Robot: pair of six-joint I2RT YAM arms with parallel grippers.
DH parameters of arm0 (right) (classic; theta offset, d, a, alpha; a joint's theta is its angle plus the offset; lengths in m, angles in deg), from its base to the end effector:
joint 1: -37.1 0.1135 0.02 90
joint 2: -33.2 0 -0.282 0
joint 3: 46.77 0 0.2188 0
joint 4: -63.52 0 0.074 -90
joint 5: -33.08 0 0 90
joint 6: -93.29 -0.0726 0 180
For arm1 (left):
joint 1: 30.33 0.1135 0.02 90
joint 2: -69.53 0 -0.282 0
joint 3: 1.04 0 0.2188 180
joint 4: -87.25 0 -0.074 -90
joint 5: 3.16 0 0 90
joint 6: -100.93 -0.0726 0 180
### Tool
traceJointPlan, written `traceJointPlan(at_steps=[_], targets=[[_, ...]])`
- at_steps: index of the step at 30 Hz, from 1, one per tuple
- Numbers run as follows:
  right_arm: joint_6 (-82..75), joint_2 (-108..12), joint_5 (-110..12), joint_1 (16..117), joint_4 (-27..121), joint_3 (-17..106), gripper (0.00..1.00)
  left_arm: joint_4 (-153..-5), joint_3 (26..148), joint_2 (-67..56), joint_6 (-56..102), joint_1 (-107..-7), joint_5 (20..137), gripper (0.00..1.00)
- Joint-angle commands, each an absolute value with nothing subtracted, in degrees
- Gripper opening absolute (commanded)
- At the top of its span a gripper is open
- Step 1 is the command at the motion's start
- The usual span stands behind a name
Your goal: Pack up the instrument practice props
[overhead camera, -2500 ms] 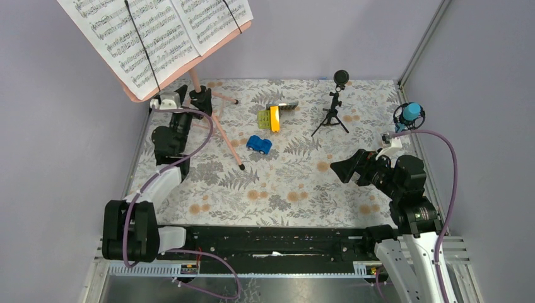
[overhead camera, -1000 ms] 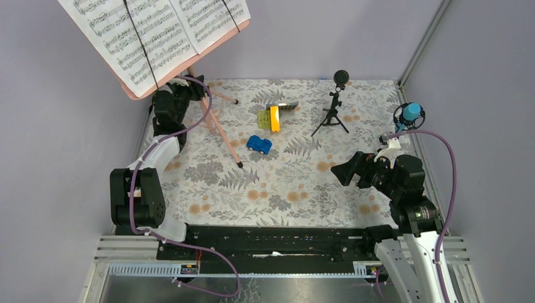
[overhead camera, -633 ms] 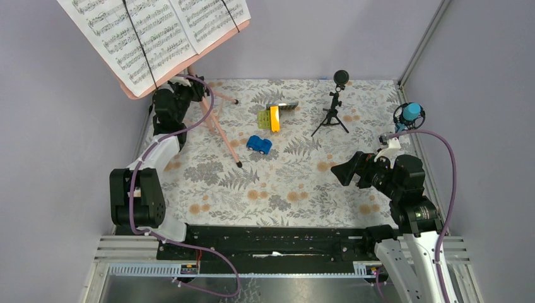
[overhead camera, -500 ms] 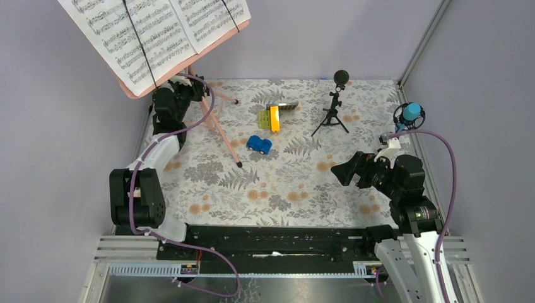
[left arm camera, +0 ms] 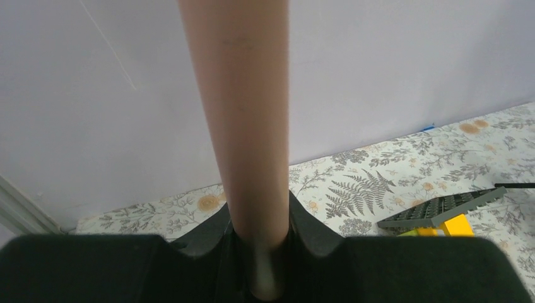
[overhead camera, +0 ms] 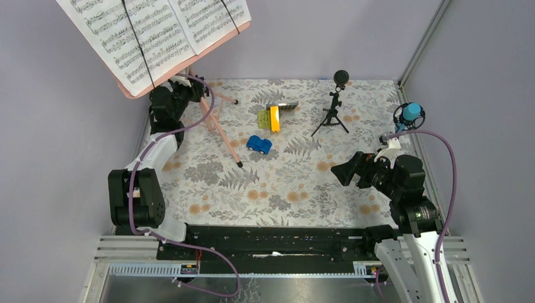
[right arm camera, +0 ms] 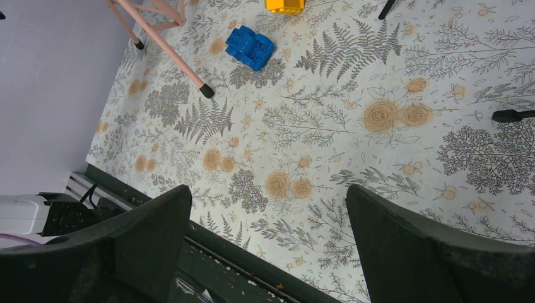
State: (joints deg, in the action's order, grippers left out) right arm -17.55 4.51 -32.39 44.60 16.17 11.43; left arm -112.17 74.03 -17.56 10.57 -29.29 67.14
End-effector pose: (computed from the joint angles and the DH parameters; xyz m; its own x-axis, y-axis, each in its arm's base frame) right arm 0.0916 0.0425 0.3138 -0.4655 0.2652 -0.8444 -0.3691 0.8090 0.4575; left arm 0.3612 -0.0179 0.3679 0.1308 0.0083 -0.9914 0.3163 0.9473 0.0496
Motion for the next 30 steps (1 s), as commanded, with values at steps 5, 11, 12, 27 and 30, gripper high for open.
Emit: traceJointPlan(at_steps=[5,11,12,27,30], targets=[[-17.63,4.86,-32.99,44.75,17.02,12.3,1.0,-108.54,73.18,-11.32,10.6,-29.1,47.7,0.0],[-17.63,5.12,-32.57,44.75,17.02,12.4,1.0,-107.02,69.9,-6.9,13.22,-29.56,43.11,0.0],[-17.66,5.21,-32.52,44.77,17.02,12.36,1.0,-106.27,69.47,-6.05,13.3,-29.77,42.43,0.0],[-17.55,5.41,-32.94,44.78,16.47,12.93,1.0,-101.23,60.84,6.35,13.62,-47.22,45.06,0.0],[-17.48,5.59,-33.42,44.78,16.06,13.32,1.0,-102.35,60.09,5.86,14.28,-50.95,44.52,0.0]])
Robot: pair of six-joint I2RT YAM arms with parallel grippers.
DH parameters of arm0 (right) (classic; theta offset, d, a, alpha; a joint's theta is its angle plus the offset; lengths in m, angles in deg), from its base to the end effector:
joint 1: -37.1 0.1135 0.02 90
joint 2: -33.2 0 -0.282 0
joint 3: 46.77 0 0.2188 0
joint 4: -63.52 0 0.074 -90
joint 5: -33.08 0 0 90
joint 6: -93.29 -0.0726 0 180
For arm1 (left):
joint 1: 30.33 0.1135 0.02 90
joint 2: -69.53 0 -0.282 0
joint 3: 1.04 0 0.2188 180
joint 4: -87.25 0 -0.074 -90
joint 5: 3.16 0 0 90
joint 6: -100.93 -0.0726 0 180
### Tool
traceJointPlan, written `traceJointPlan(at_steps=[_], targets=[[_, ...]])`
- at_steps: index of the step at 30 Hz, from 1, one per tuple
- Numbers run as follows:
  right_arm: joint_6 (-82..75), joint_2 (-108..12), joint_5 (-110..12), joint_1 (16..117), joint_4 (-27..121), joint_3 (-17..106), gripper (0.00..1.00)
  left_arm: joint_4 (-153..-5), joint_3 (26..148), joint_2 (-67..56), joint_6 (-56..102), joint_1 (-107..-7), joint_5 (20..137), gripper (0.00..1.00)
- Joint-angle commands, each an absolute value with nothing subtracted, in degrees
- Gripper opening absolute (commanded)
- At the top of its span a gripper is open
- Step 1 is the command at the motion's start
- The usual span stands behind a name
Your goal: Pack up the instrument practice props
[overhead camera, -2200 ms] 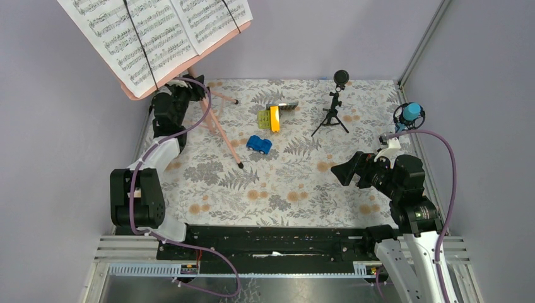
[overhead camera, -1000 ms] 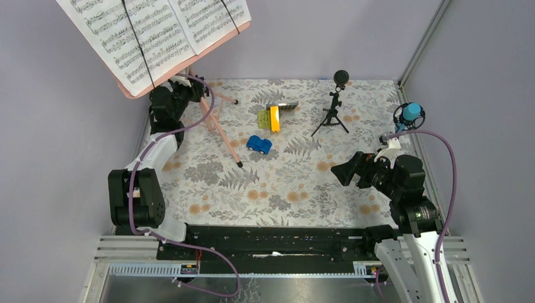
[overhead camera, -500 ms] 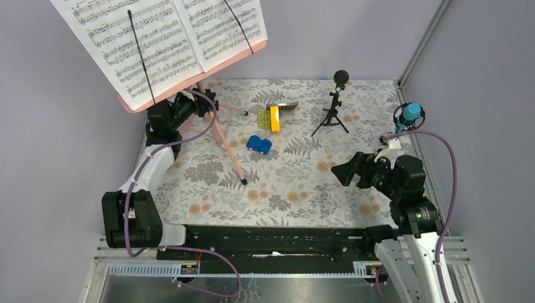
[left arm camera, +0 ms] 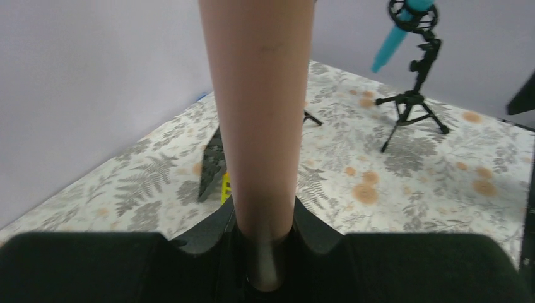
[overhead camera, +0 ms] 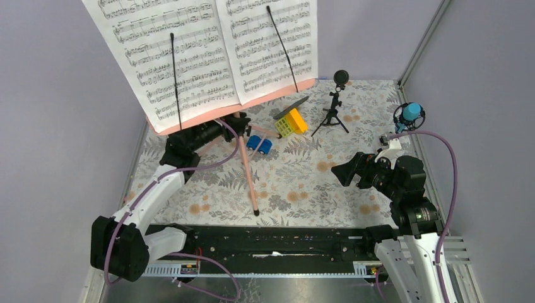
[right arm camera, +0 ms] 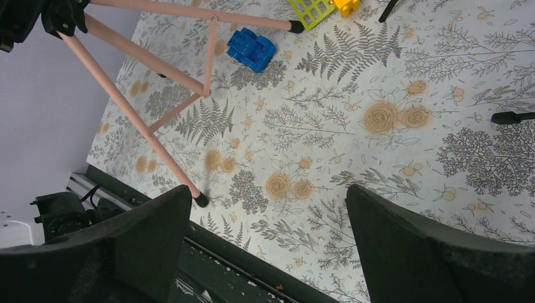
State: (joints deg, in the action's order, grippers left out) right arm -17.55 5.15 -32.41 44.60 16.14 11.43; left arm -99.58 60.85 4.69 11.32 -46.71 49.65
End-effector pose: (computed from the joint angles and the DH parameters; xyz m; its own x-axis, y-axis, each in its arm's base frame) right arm 0.0894 0.0421 0.3145 -0.4565 0.2664 -0.8489 -0.3737 0.8085 0.4546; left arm 0.2276 -0.1126 0.3664 0.0595 -0.0231 -0.9980 0.8037 0.5941 0.0341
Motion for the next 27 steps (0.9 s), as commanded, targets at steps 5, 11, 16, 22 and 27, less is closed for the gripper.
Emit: traceJointPlan(at_steps=[5,11,16,22,27], targets=[[-17.55,5.84,-33.64,44.79,15.84,13.43,1.0,-103.96,60.95,2.06,14.63,-55.17,42.89,0.0],[-17.64,5.97,-34.04,44.69,15.55,13.79,1.0,-108.48,63.97,-3.46,15.02,-56.28,39.34,0.0],[-17.55,5.83,-34.14,44.8,14.84,14.34,1.0,-111.39,68.47,-9.43,16.29,-56.94,36.23,0.0],[-17.46,6.25,-35.15,44.8,14.56,14.57,1.0,-109.38,68.27,-10.99,14.91,-57.05,38.34,0.0],[-16.96,4.77,-35.08,44.72,14.56,15.16,1.0,-112.86,64.0,-11.32,15.51,-57.05,38.52,0.0]])
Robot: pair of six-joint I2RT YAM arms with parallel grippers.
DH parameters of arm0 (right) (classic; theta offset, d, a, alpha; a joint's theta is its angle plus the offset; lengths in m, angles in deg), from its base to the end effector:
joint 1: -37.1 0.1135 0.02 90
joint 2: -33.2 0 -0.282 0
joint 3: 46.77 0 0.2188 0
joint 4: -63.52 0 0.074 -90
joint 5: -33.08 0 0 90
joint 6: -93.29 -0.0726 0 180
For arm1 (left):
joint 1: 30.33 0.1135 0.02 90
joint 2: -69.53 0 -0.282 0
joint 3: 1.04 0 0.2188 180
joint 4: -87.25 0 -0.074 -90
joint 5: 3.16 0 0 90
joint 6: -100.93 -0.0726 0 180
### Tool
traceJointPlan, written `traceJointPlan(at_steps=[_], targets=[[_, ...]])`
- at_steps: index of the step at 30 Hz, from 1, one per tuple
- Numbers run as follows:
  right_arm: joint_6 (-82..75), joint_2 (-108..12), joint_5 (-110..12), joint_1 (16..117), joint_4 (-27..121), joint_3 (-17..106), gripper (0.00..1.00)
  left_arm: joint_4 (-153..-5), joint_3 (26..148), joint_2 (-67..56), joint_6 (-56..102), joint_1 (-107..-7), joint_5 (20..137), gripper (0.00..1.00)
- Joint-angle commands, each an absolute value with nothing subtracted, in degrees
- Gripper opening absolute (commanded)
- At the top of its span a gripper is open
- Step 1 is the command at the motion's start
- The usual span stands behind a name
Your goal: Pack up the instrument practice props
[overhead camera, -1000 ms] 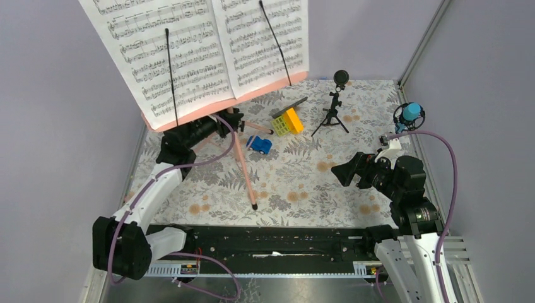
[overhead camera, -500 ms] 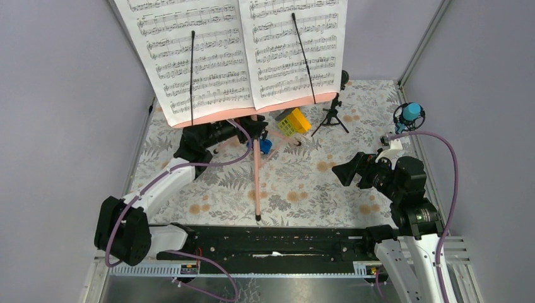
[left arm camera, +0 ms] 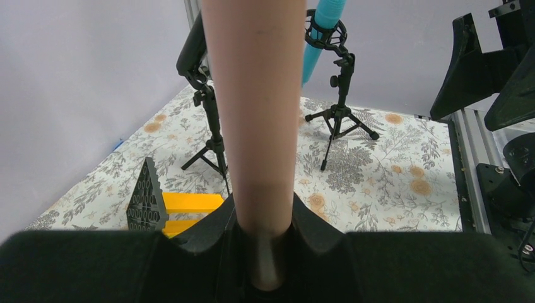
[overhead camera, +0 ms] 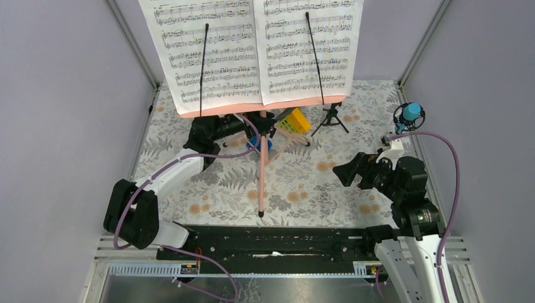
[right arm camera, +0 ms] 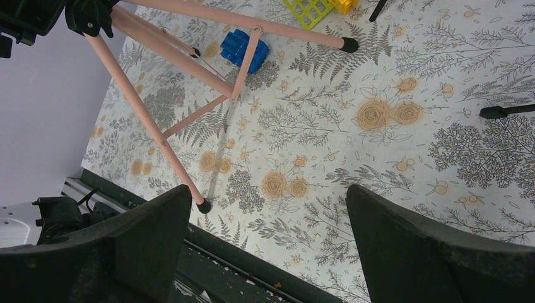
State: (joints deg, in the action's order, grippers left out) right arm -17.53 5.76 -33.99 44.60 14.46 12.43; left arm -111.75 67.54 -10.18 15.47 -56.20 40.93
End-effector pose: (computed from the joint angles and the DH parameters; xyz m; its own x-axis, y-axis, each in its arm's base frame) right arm 0.0858 0.0398 0.3167 -0.4494 0.2710 -0.8512 -0.3523 0.8219 0.4476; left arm 0.2541 -0.1812 0.3658 0.0481 -0.0845 -0.9953 0.9506 0.3099 0.0196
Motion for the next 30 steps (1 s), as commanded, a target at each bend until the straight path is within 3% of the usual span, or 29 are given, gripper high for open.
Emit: traceJointPlan(at_steps=[1,6,10,18,30], targets=[[-16.75,4.62,-35.07,44.74,14.54,15.36,1.0,-113.66,63.21,-11.33,15.72,-57.05,38.5,0.0],[-16.1,4.28,-35.27,44.79,14.56,15.99,1.0,-113.86,63.15,-11.41,14.51,-57.04,38.33,0.01],[-16.1,4.35,-35.37,44.74,14.49,15.61,1.0,-113.75,64.88,-11.5,14.96,-56.96,39.57,0.24],[-16.15,4.52,-35.49,44.72,14.52,15.21,1.0,-116.26,68.08,-12.39,16.65,-56.96,39.53,0.5],[-16.01,4.66,-35.43,44.81,14.52,15.14,1.0,-121.58,67.7,-9.1,20.47,-56.33,40.73,0.71]])
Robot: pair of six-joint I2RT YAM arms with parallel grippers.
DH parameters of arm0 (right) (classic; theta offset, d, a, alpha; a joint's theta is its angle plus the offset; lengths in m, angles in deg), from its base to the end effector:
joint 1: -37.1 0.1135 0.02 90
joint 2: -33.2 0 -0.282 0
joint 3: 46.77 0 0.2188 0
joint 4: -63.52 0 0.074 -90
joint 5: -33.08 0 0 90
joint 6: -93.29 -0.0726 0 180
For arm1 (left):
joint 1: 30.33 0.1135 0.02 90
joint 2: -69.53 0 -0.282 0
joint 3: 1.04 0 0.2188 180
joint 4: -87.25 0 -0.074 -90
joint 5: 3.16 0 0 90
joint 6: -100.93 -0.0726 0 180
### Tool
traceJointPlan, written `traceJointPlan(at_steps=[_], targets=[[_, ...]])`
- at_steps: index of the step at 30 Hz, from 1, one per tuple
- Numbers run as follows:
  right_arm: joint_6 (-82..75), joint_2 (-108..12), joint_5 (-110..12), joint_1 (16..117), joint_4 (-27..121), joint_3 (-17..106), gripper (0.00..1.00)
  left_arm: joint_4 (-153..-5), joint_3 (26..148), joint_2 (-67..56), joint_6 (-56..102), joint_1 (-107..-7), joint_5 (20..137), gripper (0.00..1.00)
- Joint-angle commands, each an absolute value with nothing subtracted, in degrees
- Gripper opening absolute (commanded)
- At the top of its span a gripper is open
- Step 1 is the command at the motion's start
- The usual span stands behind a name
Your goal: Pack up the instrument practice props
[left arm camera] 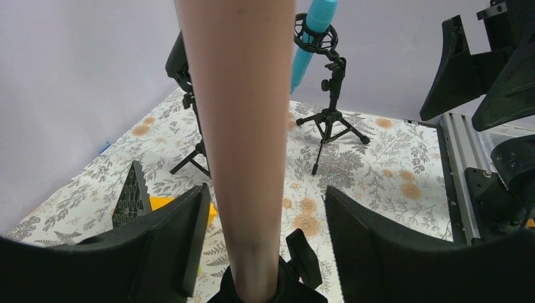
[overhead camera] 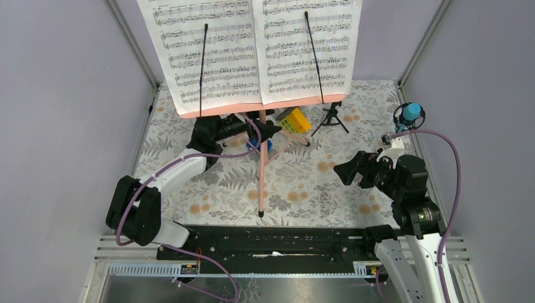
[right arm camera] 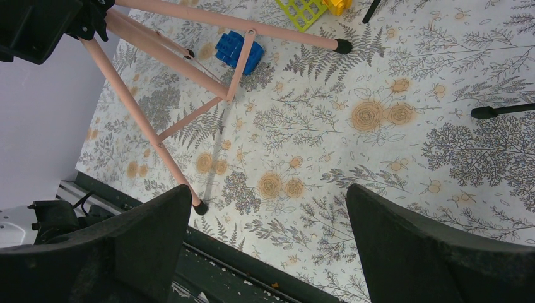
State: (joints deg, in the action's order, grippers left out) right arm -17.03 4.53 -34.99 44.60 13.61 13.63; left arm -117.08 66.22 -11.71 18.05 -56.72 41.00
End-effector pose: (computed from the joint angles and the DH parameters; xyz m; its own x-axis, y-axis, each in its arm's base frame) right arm 0.0886 0.0390 0.3198 -0.4543 0.2651 -0.8505 -0.3360 0.8332 0.4392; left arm 0.2563 -0.1853 0.3617 0.0430 -0.1177 -0.9921 0.9545 0.2981 0.0060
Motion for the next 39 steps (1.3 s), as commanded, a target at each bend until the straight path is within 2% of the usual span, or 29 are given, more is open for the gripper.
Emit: traceJointPlan(at_steps=[1,2,6,21,33,39], targets=[[-15.98,4.67,-35.45,44.75,14.56,15.11,1.0,-122.55,67.35,-8.68,21.22,-56.13,41.02,0.75],[-15.97,4.72,-35.38,44.75,14.52,15.11,1.0,-123.52,66.88,-8.05,22.08,-55.98,41.39,0.8],[-16.06,4.74,-35.29,44.75,14.56,15.02,1.0,-129.06,64.66,-6.42,25.78,-54.81,41.38,0.83],[-15.66,4.39,-35.29,44.71,14.57,15.21,1.0,-134.22,55.47,0.99,28.41,-51.58,43.51,0.85],[-15.17,3.84,-35.54,44.75,14.56,15.2,1.0,-126.97,45.37,14.52,23.12,-50.89,52.23,0.86],[-15.08,3.23,-35.56,44.79,14.56,15.29,1.0,-122.89,45.05,16.73,22.5,-50.89,52.34,0.86]])
